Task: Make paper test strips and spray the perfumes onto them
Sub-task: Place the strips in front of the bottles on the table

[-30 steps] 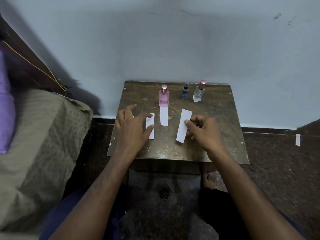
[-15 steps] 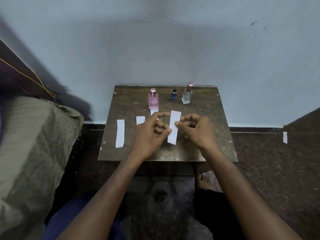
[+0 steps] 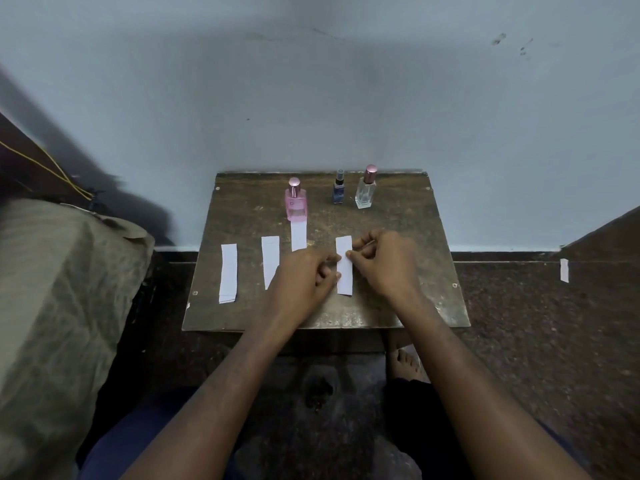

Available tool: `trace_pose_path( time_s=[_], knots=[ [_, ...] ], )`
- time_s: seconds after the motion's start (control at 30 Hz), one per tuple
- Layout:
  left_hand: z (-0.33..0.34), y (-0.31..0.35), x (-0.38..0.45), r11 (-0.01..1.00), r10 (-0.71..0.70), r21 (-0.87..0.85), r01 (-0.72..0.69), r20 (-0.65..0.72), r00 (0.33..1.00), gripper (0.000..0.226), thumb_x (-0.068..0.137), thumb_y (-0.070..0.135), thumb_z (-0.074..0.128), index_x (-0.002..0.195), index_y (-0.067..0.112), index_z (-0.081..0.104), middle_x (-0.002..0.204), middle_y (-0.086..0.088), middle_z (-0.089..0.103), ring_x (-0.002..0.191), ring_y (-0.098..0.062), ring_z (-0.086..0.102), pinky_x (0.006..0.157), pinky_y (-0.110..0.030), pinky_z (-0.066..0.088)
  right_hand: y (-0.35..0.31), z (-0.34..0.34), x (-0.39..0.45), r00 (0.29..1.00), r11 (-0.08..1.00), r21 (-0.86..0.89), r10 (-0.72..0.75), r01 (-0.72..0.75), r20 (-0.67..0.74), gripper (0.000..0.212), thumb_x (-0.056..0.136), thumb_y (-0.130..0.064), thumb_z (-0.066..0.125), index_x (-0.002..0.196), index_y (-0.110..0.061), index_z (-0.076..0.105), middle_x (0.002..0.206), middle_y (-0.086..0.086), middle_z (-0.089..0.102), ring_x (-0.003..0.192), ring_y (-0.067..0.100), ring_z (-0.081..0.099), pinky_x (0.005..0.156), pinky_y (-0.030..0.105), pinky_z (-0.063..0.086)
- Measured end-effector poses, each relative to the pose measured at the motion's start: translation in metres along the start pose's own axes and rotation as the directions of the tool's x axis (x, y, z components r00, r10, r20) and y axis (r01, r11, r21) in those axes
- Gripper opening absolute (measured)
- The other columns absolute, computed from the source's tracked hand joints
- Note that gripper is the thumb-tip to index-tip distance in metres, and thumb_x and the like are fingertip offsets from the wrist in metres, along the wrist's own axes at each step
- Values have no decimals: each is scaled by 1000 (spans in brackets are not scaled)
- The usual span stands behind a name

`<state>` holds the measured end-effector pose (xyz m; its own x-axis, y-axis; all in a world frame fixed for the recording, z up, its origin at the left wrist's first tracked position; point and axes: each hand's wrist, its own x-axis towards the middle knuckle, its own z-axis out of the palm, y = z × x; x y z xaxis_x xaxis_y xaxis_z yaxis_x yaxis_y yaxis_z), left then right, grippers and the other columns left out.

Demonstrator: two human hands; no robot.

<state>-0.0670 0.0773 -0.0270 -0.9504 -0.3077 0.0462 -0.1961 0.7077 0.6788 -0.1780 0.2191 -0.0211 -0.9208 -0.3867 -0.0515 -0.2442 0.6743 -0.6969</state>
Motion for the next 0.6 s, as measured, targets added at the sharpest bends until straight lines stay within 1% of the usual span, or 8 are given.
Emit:
trace_pose_path(
  time_s=[0.07, 0.17, 0.27, 0.37, 0.43, 0.5, 0.53, 0.6],
  knots=[
    [1, 1, 1, 999, 10, 53, -10, 6, 1000, 26, 93, 23, 78, 118, 25, 77, 83, 12, 70, 69, -4, 63, 74, -36, 61, 3, 1, 3, 999, 995, -92, -50, 48, -17, 13, 86, -25, 86, 88, -21, 73, 65, -12, 67, 63, -2, 63, 58, 9, 44],
    [1, 5, 0, 995, -29, 100, 27, 19, 999, 26, 94, 28, 76, 120, 31, 74, 85, 14, 68, 71, -3, 62, 69, -35, 60, 4, 2, 8, 990, 975, -191, -124, 110, -62, 17, 86, -32, 85, 86, -24, 70, 66, -11, 68, 65, 6, 65, 63, 26, 51],
    [0, 6, 0, 993, -35, 112, 32, 24, 999, 25, 96, 28, 73, 120, 32, 72, 87, 14, 68, 71, -1, 62, 66, -30, 57, -4, -2, 13, 962, 966, -172, -222, 195, -156, 24, 91, -30, 80, 108, -17, 72, 72, -5, 72, 70, 13, 69, 67, 29, 54],
    [-1, 7, 0, 995, -48, 85, 46, 17, 999, 25, 96, 27, 71, 121, 31, 73, 84, 16, 68, 69, 2, 59, 67, -30, 56, -16, -2, 22, 939, 958, -111, -281, 263, -200, 38, 96, -27, 75, 131, -17, 65, 65, -2, 68, 60, 14, 66, 62, 29, 55],
    [-3, 5, 2, 997, -64, 33, 65, -18, 998, 24, 95, 28, 72, 120, 31, 74, 80, 18, 67, 68, 3, 59, 71, -33, 60, -25, 0, 32, 933, 955, -90, -296, 284, -205, 41, 99, -32, 70, 137, -21, 60, 56, -2, 61, 50, 14, 58, 57, 31, 53],
    [-6, 2, 4, 996, -87, -10, 87, -47, 995, 23, 94, 31, 72, 117, 31, 74, 78, 19, 68, 69, 1, 63, 74, -36, 61, -34, 4, 43, 925, 951, -84, -309, 298, -219, 42, 102, -35, 67, 141, -21, 58, 53, -6, 54, 45, 12, 50, 52, 28, 46],
    [-8, 1, 6, 996, -91, -20, 90, -50, 995, 23, 93, 32, 71, 115, 32, 74, 78, 19, 68, 69, 1, 64, 75, -36, 61, -38, 6, 48, 925, 952, -67, -306, 299, -224, 45, 103, -34, 66, 144, -20, 57, 55, -7, 54, 46, 11, 51, 53, 27, 44],
    [-11, -2, 8, 997, -70, -20, 69, -56, 996, 21, 92, 32, 69, 112, 34, 73, 78, 19, 68, 68, 0, 64, 73, -35, 61, -42, 11, 56, 934, 957, -28, -288, 289, -211, 50, 105, -35, 64, 150, -21, 52, 66, -4, 65, 57, 17, 63, 61, 27, 52]
  ],
)
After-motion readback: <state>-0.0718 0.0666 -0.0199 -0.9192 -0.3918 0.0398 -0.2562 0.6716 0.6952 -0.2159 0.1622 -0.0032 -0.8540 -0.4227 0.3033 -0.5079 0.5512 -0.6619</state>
